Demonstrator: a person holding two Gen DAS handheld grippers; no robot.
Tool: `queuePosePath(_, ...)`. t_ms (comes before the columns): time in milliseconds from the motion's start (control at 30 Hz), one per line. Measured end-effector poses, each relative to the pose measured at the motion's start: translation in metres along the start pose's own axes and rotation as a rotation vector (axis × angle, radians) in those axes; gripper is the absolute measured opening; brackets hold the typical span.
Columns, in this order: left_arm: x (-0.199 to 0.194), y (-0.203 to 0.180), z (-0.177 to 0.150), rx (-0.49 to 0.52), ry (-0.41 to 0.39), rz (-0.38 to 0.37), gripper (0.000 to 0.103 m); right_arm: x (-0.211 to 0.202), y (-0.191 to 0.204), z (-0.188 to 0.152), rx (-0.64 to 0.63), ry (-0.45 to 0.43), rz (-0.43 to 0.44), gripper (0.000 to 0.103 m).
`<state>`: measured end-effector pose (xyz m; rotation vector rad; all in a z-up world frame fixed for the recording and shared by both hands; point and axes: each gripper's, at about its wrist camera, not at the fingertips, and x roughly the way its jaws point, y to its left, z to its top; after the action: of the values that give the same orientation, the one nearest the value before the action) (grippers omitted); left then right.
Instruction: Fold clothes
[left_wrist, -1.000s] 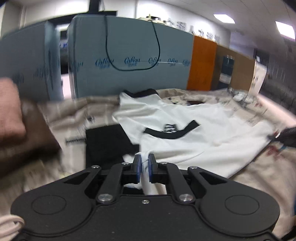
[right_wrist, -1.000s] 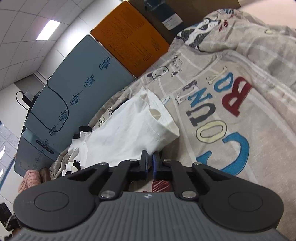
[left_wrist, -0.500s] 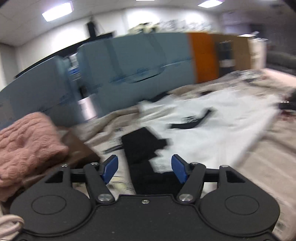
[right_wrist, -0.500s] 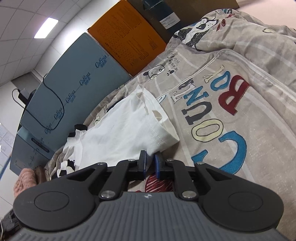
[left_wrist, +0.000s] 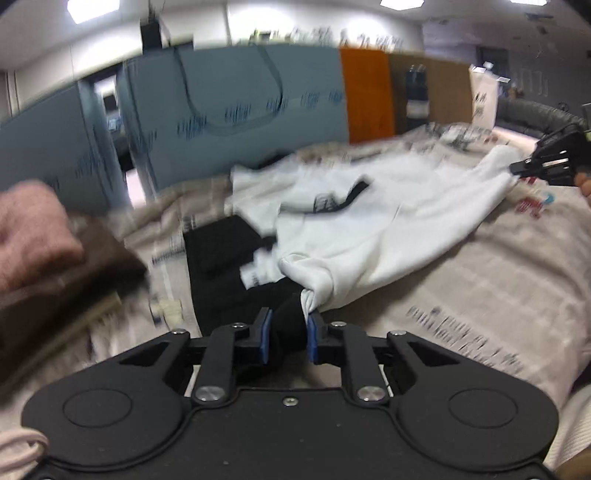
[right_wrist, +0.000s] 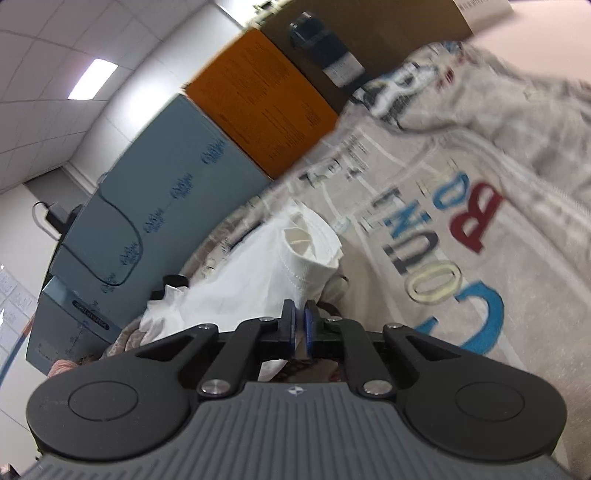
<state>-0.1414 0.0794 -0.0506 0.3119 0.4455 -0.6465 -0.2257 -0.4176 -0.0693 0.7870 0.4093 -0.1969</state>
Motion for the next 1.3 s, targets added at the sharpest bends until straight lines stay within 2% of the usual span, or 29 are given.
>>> queuePosePath(133,-0.032,-0.004,-0.002,0.019,-0.060,0.024,0.020,-0.022,0.013,-0.005,-0.052,-0.024,0.001,0.004)
queuePosePath(300,-0.059,-0.017,-0.020,0.036,-0.025,-0.033,0.020,-0.048,0.001,-0.028,-0.038,0.007,-0.039,0.004)
queuePosePath(400,-0.056,-0.023,-0.034,0.019,0.028,-0.059,0.021,-0.058,-0.013,-0.043,-0.026,0.028,-0.061,0.004)
queuePosePath(500,-0.049,-0.020,-0.042,0.018,0.085,-0.078,0.036,-0.058,-0.025,-0.049,-0.006,0.024,-0.084,0.007)
queuePosePath(533,-0.050,-0.018,-0.043,0.026,0.093,-0.071,0.048,-0.059,-0.028,-0.049,0.000,0.012,-0.100,0.009)
queuePosePath(567,-0.056,-0.014,-0.042,0.044,0.088,-0.044,0.064,-0.062,-0.027,-0.048,-0.006,-0.011,-0.124,0.012)
queuePosePath(600,-0.062,-0.010,-0.042,0.062,0.083,-0.017,0.069,-0.068,-0.026,-0.045,-0.031,-0.043,-0.145,0.021)
queuePosePath(633,-0.069,-0.007,-0.042,0.080,0.078,0.010,0.075,-0.073,-0.024,-0.042,-0.056,-0.075,-0.165,0.041)
queuePosePath(700,-0.082,0.009,-0.035,0.066,0.040,0.030,0.078,-0.077,-0.018,-0.029,-0.131,-0.132,-0.184,0.065)
queuePosePath(767,-0.089,0.027,-0.023,0.024,-0.042,0.052,0.088,-0.081,-0.012,-0.017,-0.206,-0.188,-0.201,0.066)
queuePosePath(800,-0.086,0.036,-0.014,-0.011,-0.081,0.053,0.090,-0.075,-0.005,-0.010,-0.254,-0.187,-0.172,0.066)
queuePosePath(867,-0.067,0.053,0.007,-0.075,-0.142,0.027,0.090,-0.054,0.011,0.003,-0.349,-0.162,-0.113,0.072)
queuePosePath(933,-0.033,0.068,0.033,-0.131,-0.163,-0.012,0.090,-0.027,0.027,0.015,-0.491,-0.114,-0.040,0.077)
queuePosePath(1000,0.011,0.079,0.060,-0.158,-0.142,-0.056,0.088,0.003,0.044,0.025,-0.643,-0.072,0.018,0.079)
queuePosePath(1100,0.081,0.086,0.096,-0.160,-0.079,-0.102,0.088,0.041,0.060,0.043,-0.788,-0.053,0.015,0.079)
queuePosePath(1200,0.147,0.091,0.123,-0.207,-0.014,-0.127,0.088,0.083,0.055,0.072,-0.781,0.042,0.096,0.079)
queuePosePath(1300,0.202,0.091,0.140,-0.222,0.051,-0.139,0.088,0.124,0.049,0.081,-0.800,0.134,0.122,0.078)
